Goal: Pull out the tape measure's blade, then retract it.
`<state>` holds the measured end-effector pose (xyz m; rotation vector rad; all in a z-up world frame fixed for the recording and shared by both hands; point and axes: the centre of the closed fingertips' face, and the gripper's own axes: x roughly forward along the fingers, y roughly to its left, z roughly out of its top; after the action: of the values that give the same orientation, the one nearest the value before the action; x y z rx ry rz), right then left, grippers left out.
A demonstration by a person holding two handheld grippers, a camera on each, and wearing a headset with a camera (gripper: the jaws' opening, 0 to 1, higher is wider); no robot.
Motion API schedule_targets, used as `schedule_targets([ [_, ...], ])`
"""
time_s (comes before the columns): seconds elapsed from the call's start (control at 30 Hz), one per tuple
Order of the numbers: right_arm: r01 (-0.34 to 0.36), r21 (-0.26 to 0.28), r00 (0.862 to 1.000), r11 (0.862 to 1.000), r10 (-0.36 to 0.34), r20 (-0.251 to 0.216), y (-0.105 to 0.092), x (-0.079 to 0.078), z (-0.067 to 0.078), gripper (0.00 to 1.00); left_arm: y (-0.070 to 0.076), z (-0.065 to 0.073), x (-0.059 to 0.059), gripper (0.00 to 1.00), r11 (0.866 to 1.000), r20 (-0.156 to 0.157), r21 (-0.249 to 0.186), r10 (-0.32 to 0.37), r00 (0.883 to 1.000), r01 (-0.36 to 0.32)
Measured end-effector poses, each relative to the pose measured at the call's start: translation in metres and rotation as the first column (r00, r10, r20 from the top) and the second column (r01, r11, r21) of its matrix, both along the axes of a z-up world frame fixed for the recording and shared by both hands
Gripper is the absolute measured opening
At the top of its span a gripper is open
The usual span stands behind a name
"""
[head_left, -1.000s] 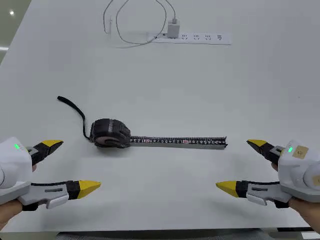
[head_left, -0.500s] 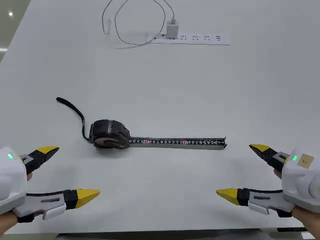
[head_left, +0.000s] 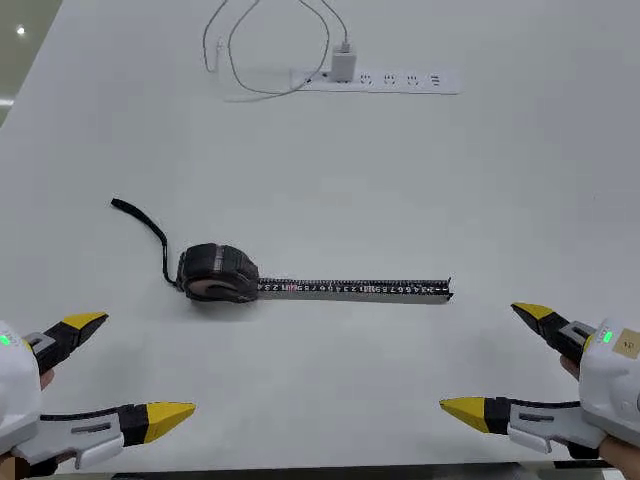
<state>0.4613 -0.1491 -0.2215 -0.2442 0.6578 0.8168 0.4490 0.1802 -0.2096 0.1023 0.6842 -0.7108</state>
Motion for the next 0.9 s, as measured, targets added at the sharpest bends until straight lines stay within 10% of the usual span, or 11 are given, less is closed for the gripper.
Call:
schedule_targets([
  [0.9, 0.008, 0.008, 1.0, 1.0, -0.008, 0.006, 0.0027, -0.0024, 0.0017, 0.94, 0.0, 0.002, 0.0003, 0.91, 1.0, 0.006, -0.013, 0.02, 1.0, -0.02],
])
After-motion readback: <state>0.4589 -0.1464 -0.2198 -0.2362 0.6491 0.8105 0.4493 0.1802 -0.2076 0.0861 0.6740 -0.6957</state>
